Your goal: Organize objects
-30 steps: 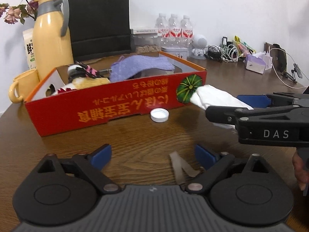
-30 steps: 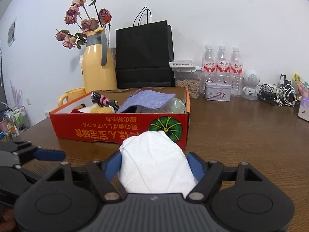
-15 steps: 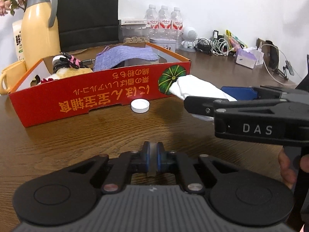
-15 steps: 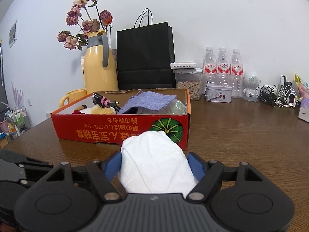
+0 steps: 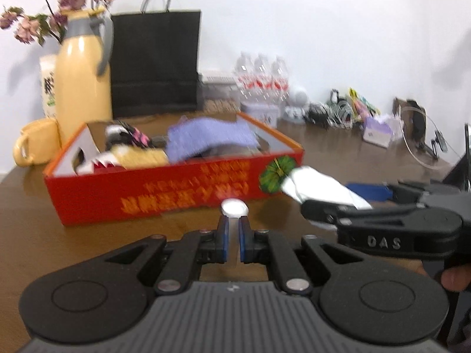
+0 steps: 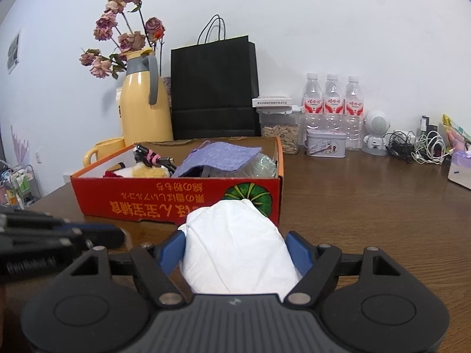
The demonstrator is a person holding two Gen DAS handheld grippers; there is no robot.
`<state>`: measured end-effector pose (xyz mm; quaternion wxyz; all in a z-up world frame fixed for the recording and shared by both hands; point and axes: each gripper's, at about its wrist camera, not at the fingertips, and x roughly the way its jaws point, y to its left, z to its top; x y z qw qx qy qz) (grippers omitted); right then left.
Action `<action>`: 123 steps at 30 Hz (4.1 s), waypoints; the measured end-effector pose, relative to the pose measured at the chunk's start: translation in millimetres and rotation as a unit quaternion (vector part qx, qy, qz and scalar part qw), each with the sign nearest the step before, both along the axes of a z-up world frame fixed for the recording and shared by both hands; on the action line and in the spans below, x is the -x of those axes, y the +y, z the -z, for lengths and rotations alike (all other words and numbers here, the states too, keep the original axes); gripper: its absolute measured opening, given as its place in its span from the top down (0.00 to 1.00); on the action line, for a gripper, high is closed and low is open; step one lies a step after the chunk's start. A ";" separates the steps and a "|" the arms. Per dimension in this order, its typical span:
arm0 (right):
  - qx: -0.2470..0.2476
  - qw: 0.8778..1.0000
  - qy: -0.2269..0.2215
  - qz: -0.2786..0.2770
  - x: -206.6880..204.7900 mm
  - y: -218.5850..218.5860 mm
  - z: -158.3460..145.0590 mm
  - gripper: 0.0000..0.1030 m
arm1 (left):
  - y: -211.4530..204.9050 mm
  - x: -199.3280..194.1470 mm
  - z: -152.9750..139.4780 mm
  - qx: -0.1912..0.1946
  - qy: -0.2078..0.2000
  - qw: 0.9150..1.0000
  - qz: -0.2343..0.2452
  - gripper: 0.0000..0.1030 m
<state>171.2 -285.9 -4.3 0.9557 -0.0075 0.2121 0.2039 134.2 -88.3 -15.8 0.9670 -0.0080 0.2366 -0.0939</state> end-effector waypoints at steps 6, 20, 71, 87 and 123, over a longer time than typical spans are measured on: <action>-0.001 1.000 -0.022 -0.005 -2.5 14.5 -17.1 0.28 | 27.2 -8.5 -24.9 0.006 -0.038 0.999 -0.038 0.93; 0.008 0.998 -0.066 -0.023 -50.7 91.7 -61.6 0.28 | 73.1 -72.9 -52.5 0.012 -0.071 0.993 -0.097 0.92; 0.042 0.997 -0.055 0.028 -80.9 83.6 -27.2 0.00 | 91.3 -69.8 -24.7 -0.007 -0.102 0.985 -0.137 0.00; 0.082 0.997 -0.006 -0.011 -2.9 65.3 0.1 0.00 | 86.6 -12.9 4.1 -0.019 -0.032 0.993 -0.112 0.00; 0.062 0.994 0.072 -0.054 52.9 55.6 15.2 0.89 | 90.8 9.9 11.8 0.004 -0.009 0.994 -0.105 0.00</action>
